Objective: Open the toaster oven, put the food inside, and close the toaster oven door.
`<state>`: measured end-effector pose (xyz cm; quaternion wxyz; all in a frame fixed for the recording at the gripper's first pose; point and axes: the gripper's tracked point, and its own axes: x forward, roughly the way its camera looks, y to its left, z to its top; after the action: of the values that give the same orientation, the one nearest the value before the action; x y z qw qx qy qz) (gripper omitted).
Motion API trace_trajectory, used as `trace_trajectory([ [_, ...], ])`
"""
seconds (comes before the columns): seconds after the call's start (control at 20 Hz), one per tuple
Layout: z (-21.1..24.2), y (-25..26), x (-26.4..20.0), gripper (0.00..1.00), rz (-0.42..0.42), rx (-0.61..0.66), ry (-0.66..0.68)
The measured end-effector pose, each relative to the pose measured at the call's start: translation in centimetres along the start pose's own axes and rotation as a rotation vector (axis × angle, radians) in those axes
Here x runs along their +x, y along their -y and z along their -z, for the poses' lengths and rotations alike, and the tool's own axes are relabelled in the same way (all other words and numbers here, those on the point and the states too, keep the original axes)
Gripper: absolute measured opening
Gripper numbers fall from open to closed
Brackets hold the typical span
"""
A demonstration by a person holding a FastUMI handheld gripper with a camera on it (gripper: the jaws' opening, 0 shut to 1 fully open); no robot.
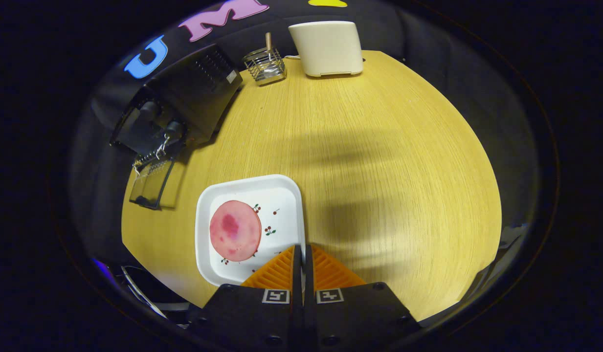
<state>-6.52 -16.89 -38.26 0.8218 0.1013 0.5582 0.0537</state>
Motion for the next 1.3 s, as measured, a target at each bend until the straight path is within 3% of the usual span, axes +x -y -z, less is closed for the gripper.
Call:
trace_trajectory([
  [0.2, 0.8, -0.8, -0.1, 0.05, -0.037, 0.024, -0.003],
  [0.5, 3.0, -5.5, -1.1, 0.05, -0.176, 0.252, 0.018],
  [1.3, 6.1, -9.7, -7.8, 0.05, -0.250, 0.655, 0.210],
])
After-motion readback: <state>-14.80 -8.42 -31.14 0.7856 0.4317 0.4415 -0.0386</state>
